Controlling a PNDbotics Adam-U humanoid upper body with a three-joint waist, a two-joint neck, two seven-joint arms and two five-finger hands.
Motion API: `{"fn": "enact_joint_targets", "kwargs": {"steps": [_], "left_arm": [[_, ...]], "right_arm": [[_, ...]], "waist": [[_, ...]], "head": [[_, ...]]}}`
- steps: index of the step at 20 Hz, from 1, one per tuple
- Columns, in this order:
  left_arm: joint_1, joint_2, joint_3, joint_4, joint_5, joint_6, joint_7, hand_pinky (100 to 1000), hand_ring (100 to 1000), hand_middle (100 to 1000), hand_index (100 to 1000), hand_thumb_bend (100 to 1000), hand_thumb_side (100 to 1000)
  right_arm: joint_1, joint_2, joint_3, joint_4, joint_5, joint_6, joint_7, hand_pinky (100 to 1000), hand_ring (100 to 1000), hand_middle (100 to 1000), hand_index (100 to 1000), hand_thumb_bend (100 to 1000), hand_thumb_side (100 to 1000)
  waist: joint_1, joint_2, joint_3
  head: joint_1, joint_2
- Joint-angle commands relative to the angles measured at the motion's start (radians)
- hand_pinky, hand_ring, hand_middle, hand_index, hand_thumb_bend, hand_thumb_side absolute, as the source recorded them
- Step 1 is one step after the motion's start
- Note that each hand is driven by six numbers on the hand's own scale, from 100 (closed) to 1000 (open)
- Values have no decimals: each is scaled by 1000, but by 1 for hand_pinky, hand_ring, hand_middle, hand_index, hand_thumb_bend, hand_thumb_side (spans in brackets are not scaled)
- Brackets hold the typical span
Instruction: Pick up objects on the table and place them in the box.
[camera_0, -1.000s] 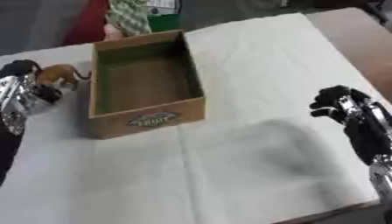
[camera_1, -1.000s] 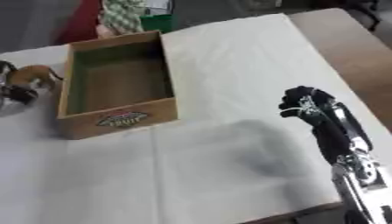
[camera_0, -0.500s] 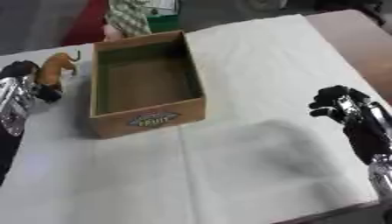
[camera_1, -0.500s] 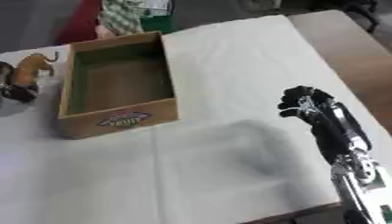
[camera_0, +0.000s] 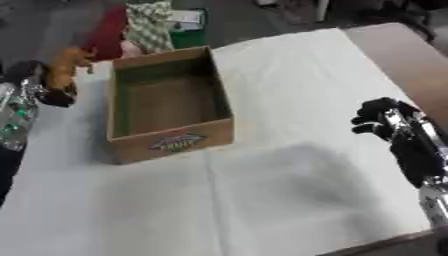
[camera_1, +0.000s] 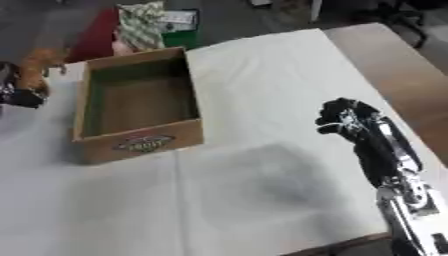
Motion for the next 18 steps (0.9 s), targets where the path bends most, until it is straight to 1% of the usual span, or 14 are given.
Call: {"fn": "enact_joint_targets", "kwargs": {"steps": [1,7,11,14,18], "left_arm": [[-38,34,-27,-73,8,-32,-24,566,457,436,581,100,225],[-52,8,-106,-204,7,-105,-108,569,462,442,587,100,202],[-62,-28,-168,-274,-30,-151,-174,575,470,449,597,100,184],[-63,-58,-200,-289,-64,-174,-216,577,476,454,602,100,177],[-49,-85,-229,-272,-103,-195,-264,583,488,466,614,100,169]], "right_arm": [[-4,-18,-7,-7,-11,0,5,630,643,592,676,100,604],[-3,-17,-6,-5,-17,-1,7,631,644,593,676,100,603],[-5,-14,-2,-4,-19,0,11,630,644,593,677,100,604],[-7,-12,1,-4,-19,1,14,631,644,593,677,100,605],[-7,-11,1,-4,-19,1,15,631,644,593,677,100,607]], "waist": [[-6,-27,2],[-13,-36,-1],[-15,-38,-4],[-16,-38,-8],[-14,-37,-14]], "head": [[-2,-5],[0,-4],[2,-3],[5,-4],[4,-4]]}}
